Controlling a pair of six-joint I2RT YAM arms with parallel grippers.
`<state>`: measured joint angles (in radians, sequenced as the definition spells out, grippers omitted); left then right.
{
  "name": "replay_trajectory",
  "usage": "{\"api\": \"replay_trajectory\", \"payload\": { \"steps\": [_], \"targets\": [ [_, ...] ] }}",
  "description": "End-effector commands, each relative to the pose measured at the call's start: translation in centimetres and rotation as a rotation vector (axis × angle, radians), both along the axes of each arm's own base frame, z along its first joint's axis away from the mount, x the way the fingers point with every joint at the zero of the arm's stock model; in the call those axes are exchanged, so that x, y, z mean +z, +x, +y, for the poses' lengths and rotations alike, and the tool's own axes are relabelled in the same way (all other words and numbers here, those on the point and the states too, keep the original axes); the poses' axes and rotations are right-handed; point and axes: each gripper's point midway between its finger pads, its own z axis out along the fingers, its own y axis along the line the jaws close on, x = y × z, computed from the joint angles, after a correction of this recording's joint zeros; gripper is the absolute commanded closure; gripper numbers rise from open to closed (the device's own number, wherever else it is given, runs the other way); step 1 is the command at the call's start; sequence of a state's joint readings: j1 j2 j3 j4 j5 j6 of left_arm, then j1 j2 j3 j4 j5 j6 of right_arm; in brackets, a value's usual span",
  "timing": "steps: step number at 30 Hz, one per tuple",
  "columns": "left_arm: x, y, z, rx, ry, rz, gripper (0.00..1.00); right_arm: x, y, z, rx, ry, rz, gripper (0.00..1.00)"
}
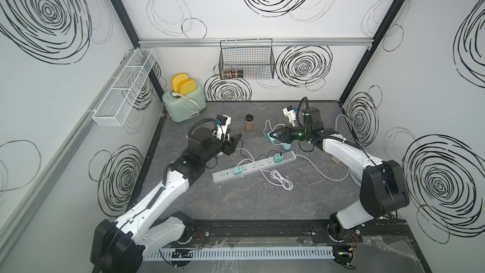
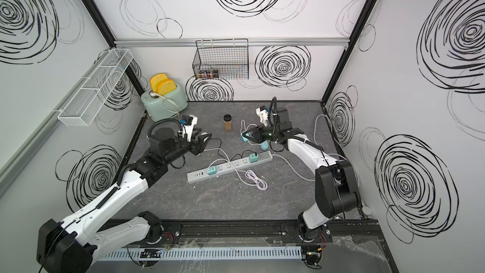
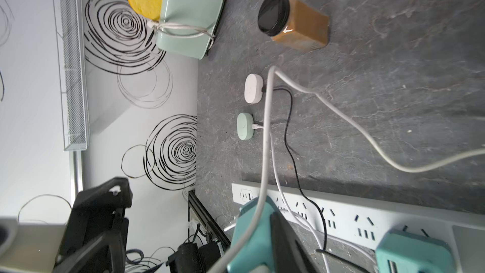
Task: Charge the bluetooth headset
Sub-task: Pick up the plug from the center of the board, then insert the plug into the socket.
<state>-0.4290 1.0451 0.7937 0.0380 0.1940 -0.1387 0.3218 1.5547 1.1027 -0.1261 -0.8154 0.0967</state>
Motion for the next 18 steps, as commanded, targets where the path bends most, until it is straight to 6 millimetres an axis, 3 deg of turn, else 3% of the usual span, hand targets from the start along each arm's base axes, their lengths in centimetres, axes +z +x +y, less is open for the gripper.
{"api": "replay_trajectory", "payload": {
  "steps": [1, 6, 10, 18],
  "targets": [
    [-2.6, -1.0, 1.7, 0.071, -0.133, 0.232, 0.40, 1.4, -1.7, 2.0, 0.171, -0.029, -0.166, 0.85],
    [-3.3, -1.5, 4.1, 0.121, -0.157, 0.299, 0.41, 1.2, -4.7, 4.0, 0.343, -0.092, -0.308, 0.83],
    [-3.2, -2.0, 4.5, 0.094, -0.138, 0.294, 0.42, 0.8, -6.2, 4.8, 0.424, -0.157, -0.411, 0.84],
    [-3.9, -3.1, 3.8, 0.015, -0.106, 0.282, 0.41, -0.8, -9.6, 3.6, 0.527, -0.325, -0.473, 0.86]
  ]
}}
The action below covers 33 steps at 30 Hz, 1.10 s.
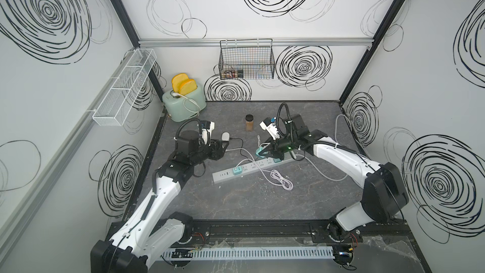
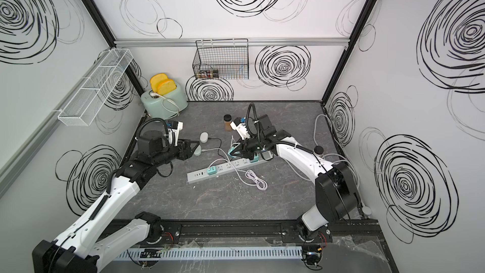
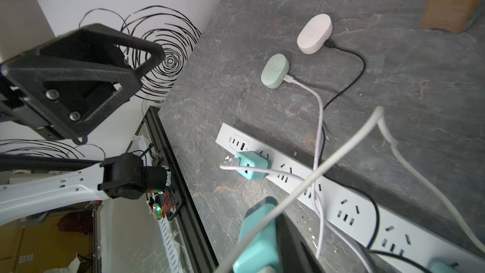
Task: Charge the bluetooth headset
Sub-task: Insert the plug into the socket.
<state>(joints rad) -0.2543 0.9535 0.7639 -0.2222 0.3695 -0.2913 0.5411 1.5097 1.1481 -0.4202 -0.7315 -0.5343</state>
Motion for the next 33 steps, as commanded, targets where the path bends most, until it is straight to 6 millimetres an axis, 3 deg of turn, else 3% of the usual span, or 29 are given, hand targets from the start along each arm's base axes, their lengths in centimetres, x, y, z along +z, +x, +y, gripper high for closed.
{"api": "replay_trajectory", "payload": {
  "steps": [1, 9, 18, 22, 33],
  "targets": [
    [-0.2, -0.7, -0.6, -0.062, -0.002, -0.015, 0.41, 0.1, -1.5, -1.4, 0.049, -0.091, -0.111, 0.86],
    [-0.4, -1.0, -0.7, -0.085, 0.026, -0.033, 0.42, -2.8, -2.6, -2.5, 0.095, -0.193, -0.148, 0.88],
    [-1.5, -0.8, -0.9, -0.097, 0.027, -0.004, 0.42, -7.2, 0.1, -2.9, 0.096, -0.368, -0.105, 0.90],
    [-1.5, -0.7, -0.8, -0.096, 0.032, -0.002, 0.42, -8.6, 0.2, -2.6, 0.126, -0.406, -0.060, 0.90],
    [-2.2, -0.7, -0.9, -0.103, 0.033, 0.019, 0.42, -9.8, 0.5, -2.1, 0.163, -0.405, -0.058, 0.90]
  ]
}}
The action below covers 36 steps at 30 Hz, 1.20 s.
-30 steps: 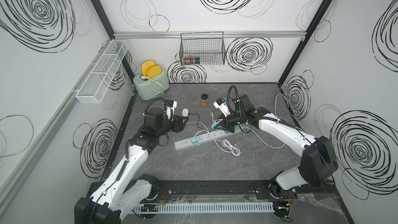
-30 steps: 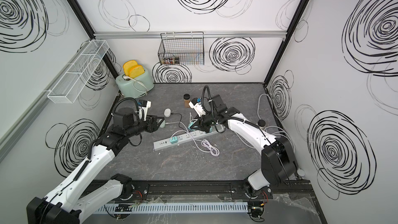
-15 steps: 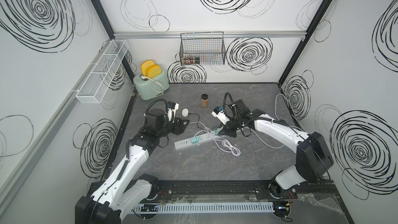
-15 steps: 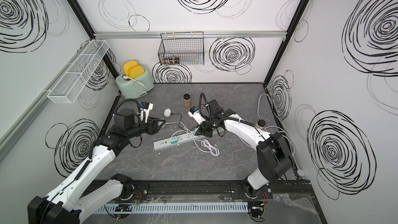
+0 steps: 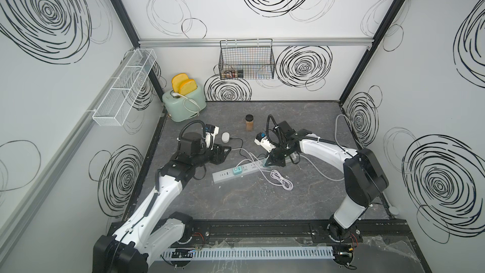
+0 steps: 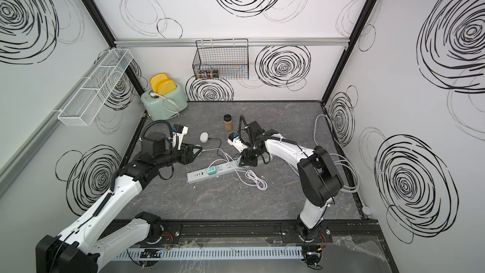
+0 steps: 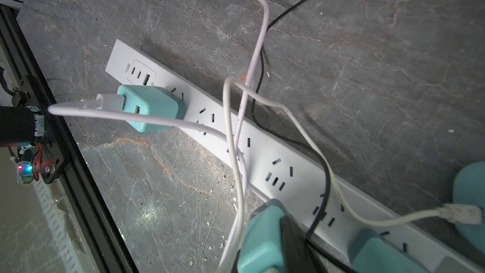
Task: Charge the bluetooth headset
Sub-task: Insert the plug into the socket.
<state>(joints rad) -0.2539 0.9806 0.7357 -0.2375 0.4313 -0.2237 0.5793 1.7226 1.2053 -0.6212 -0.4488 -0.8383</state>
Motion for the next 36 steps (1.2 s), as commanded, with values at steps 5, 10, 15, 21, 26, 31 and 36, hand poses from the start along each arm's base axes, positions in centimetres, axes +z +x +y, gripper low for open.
{"api": "replay_trajectory", "payload": {
  "steps": [5, 10, 15, 21, 26, 31, 36],
  "targets": [
    [-0.1, 0.1, 0.0, -0.015, -0.001, -0.017, 0.42, 0.8, 0.4, 1.3, 0.080, 0.049, -0.042, 0.91],
    [0.0, 0.1, 0.1, -0.014, -0.003, -0.021, 0.43, 1.6, 0.9, 2.1, 0.107, 0.082, -0.074, 0.91],
    [0.0, 0.1, 0.1, -0.014, -0.003, -0.022, 0.43, 1.4, 1.0, 2.5, 0.127, 0.084, -0.056, 0.90],
    [-0.2, 0.2, 0.2, -0.002, 0.000, -0.012, 0.43, 0.3, 0.3, 2.4, 0.170, 0.081, -0.048, 0.89],
    [-0.3, 0.2, 0.2, -0.001, -0.002, -0.012, 0.43, -0.2, 0.0, 2.0, 0.203, 0.061, -0.051, 0.89],
    [-0.4, -0.1, -0.1, -0.023, -0.007, 0.001, 0.43, -1.2, 0.0, 1.5, 0.214, 0.022, -0.060, 0.89],
    [-0.8, -0.7, -0.6, -0.042, -0.016, 0.068, 0.44, -1.6, 0.1, 1.4, 0.228, 0.023, -0.072, 0.88]
  ]
}}
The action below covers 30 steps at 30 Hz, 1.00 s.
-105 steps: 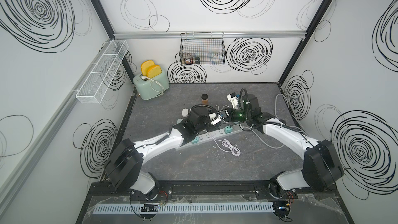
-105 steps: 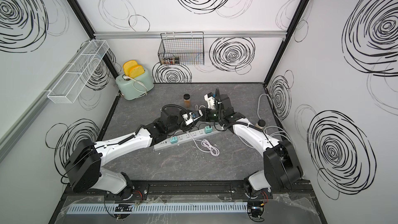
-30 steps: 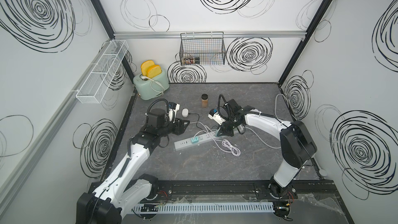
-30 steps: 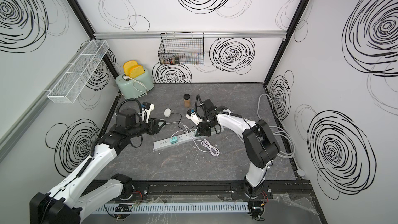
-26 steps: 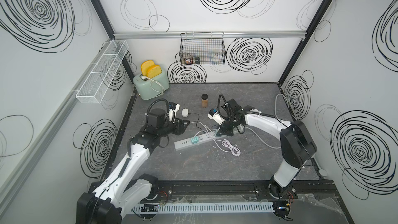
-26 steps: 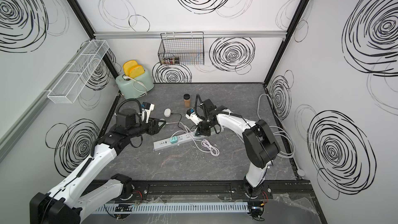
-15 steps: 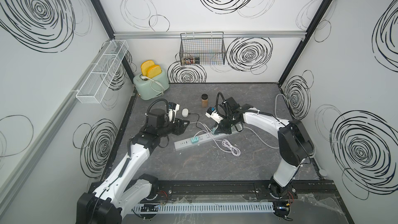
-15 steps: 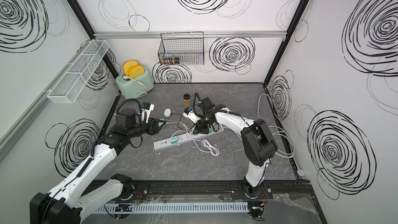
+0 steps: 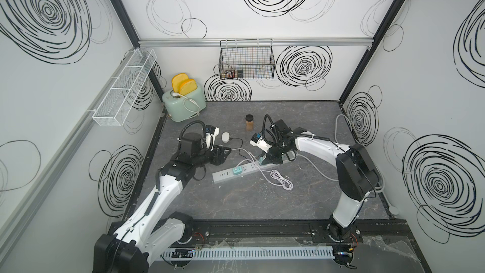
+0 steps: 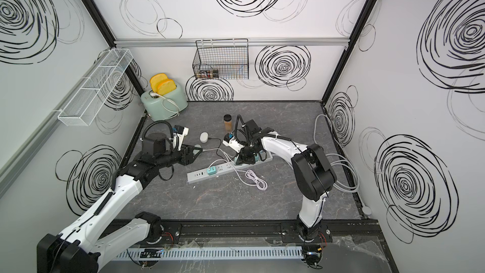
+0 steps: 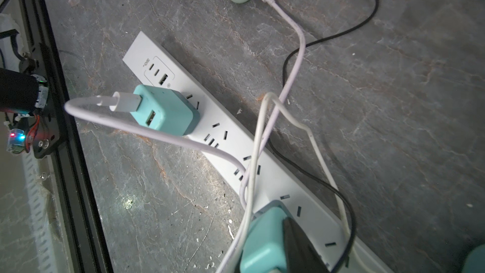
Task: Charge the bluetooth headset
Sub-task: Insert the plug into the socket.
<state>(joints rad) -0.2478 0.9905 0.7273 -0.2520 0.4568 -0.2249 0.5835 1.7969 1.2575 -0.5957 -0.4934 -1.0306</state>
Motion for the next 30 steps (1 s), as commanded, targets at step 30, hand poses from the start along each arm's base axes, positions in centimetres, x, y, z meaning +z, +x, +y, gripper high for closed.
{"api": "replay_trajectory", "payload": {
  "steps": [30],
  "targets": [
    [0.7, -1.8, -1.4, -0.081, -0.004, 0.047, 0.45, -7.2, -1.4, -1.3, 0.103, -0.243, 0.057, 0.92]
  ]
}}
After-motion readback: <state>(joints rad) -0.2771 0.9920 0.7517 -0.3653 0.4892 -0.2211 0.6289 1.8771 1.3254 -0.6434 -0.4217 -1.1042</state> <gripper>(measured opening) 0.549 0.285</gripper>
